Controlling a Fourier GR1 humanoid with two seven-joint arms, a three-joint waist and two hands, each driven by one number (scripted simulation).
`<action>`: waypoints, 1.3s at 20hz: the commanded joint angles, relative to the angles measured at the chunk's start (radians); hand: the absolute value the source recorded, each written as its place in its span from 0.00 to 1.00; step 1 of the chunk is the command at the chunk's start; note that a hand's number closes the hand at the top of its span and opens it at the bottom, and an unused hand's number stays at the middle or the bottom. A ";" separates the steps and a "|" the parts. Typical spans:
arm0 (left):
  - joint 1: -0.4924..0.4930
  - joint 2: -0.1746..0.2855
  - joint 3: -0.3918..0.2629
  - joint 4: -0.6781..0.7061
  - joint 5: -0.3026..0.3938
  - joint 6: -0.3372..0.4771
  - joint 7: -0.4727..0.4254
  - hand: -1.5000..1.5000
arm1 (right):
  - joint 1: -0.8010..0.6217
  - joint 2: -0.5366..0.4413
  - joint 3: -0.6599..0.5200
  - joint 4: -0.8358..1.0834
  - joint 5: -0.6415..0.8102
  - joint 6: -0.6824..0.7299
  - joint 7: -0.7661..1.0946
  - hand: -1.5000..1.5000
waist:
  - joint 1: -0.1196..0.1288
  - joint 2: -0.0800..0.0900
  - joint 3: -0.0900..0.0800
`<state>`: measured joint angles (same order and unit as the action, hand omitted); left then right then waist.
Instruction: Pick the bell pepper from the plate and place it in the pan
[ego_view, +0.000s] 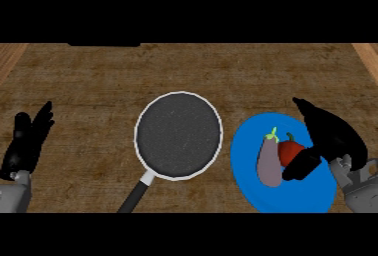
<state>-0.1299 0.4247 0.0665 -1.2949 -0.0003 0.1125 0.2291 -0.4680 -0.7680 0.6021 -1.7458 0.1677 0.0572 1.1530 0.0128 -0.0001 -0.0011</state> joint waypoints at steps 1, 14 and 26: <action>0.015 -0.030 -0.002 0.001 -0.011 0.013 -0.016 0.50 | 0.009 0.010 -0.020 0.036 0.006 0.075 0.104 0.00 | -0.010 0.000 0.000; -0.009 0.007 0.057 0.017 -0.013 -0.052 0.018 0.50 | 0.023 0.184 -0.047 0.138 0.143 0.118 0.067 0.00 | -0.008 -0.001 0.001; -0.021 -0.046 0.043 0.033 -0.075 -0.021 0.005 0.50 | 0.081 0.219 -0.135 0.216 0.186 0.190 0.002 0.00 | -0.014 0.000 0.001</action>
<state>-0.1331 0.3824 0.1109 -1.2901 -0.0533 0.0884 0.2370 -0.3927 -0.5483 0.4958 -1.5524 0.3508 0.1738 1.0788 0.0013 -0.0023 -0.0023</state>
